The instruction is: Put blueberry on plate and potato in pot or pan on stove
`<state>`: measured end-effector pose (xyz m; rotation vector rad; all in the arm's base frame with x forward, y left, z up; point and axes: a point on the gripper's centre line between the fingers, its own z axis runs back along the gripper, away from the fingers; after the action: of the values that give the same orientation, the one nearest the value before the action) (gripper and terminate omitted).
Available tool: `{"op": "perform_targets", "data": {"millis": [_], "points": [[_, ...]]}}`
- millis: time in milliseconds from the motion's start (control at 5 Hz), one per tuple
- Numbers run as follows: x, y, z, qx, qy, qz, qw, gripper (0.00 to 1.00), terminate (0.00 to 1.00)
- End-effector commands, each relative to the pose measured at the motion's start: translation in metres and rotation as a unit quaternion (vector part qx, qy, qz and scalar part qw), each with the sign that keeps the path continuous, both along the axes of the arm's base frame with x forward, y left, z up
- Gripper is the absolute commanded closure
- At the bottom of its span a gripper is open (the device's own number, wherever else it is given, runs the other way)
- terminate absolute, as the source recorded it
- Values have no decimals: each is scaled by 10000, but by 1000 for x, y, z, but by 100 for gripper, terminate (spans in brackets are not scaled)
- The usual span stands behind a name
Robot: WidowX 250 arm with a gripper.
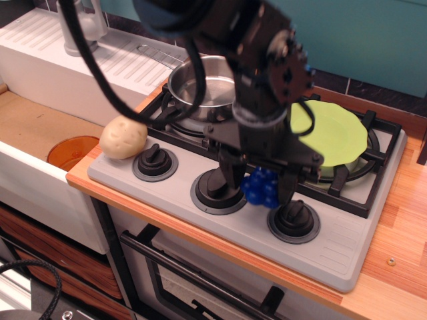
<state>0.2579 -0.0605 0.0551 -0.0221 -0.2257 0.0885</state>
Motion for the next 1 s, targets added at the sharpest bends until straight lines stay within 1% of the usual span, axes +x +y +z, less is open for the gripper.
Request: {"op": "perform_targets", "data": {"millis": [0, 200, 400, 800], "points": [[8, -2, 46, -12, 4, 79, 10000, 100, 0], [24, -6, 45, -81, -39, 72, 9999, 100, 0], [45, -12, 48, -108, 11, 164, 9998, 100, 0], [103, -20, 46, -104, 7, 165, 9998, 100, 0]]}}
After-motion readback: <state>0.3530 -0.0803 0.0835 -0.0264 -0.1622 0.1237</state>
